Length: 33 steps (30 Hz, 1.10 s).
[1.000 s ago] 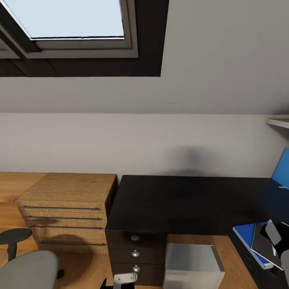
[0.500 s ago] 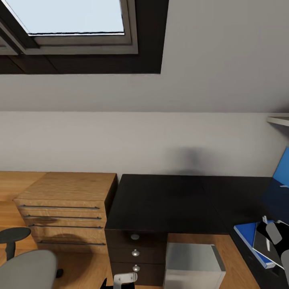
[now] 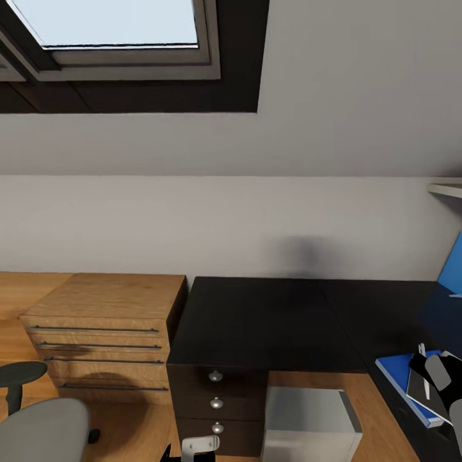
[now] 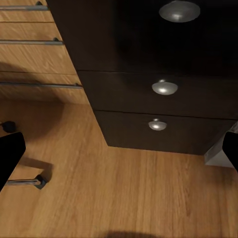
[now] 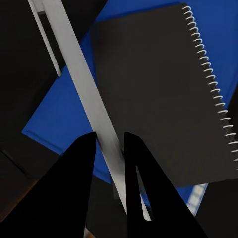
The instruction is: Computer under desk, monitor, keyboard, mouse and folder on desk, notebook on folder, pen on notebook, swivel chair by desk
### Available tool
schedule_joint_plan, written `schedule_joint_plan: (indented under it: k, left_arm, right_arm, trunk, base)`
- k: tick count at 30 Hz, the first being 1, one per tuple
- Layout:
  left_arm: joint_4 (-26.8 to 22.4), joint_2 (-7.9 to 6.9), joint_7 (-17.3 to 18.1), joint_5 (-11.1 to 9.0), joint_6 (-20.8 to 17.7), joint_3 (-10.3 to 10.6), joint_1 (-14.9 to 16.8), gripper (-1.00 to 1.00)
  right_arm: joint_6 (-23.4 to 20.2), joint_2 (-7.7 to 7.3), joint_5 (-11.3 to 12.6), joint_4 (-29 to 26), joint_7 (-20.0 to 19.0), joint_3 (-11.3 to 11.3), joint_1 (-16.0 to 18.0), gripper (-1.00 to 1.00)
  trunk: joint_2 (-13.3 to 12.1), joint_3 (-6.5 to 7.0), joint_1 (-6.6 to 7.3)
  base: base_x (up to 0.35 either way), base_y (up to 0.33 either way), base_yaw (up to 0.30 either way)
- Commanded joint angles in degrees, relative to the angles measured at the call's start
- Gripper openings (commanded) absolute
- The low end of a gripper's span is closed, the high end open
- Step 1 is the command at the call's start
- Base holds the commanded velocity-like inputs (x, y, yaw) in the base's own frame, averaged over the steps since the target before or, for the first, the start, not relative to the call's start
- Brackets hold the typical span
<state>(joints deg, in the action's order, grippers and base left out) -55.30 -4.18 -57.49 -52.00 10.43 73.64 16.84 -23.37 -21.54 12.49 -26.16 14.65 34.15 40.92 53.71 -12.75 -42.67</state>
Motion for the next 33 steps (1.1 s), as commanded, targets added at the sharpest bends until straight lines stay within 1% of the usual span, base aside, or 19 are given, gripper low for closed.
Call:
schedule_joint_plan:
  k: [1,11,16,20,25,33]
  left_arm:
    - [-0.08,-0.04,-0.16,-0.58,0.58,0.28,0.12,1.0]
    - [-0.04,-0.04,-0.13,-0.64,0.56,0.28,0.12,1.0]
    - [0.09,-0.03,-0.08,-0.66,0.55,0.29,0.12,1.0]
    - [0.09,0.0,-0.08,-0.65,0.55,0.32,0.12,1.0]
    - [0.11,0.02,-0.09,-0.65,0.55,0.36,0.12,1.0]
    - [0.11,0.03,-0.08,-0.65,0.55,0.37,0.12,1.0]
  right_arm:
    - [-0.15,0.01,0.63,-0.1,0.34,0.03,0.04,-1.0]
    - [-0.08,0.01,0.53,-0.12,0.5,0.03,0.04,-1.0]
    - [1.36,-0.01,0.46,-0.12,0.65,0.03,0.04,-1.0]
    - [1.69,-0.05,0.44,-0.12,1.06,0.03,0.04,-1.0]
    - [1.97,-0.29,0.5,-0.12,2.41,0.03,0.04,-1.0]
    - [1.96,-0.91,0.56,-0.12,2.69,0.03,0.04,-1.0]
  trunk:
    - [0.48,-0.27,-0.24]
    - [4.49,-2.06,-2.43]
    - [6.5,-2.96,-3.53]
    - [8.1,-3.68,-4.41]
    - [8.1,-3.68,-4.41]
    - [8.1,-3.68,-4.41]
  base:
    - [0.0,0.0,0.0]
    - [0.0,0.0,0.0]
    - [0.0,0.0,0.0]
    - [0.0,0.0,0.0]
    - [0.0,0.0,0.0]
    - [0.0,0.0,0.0]
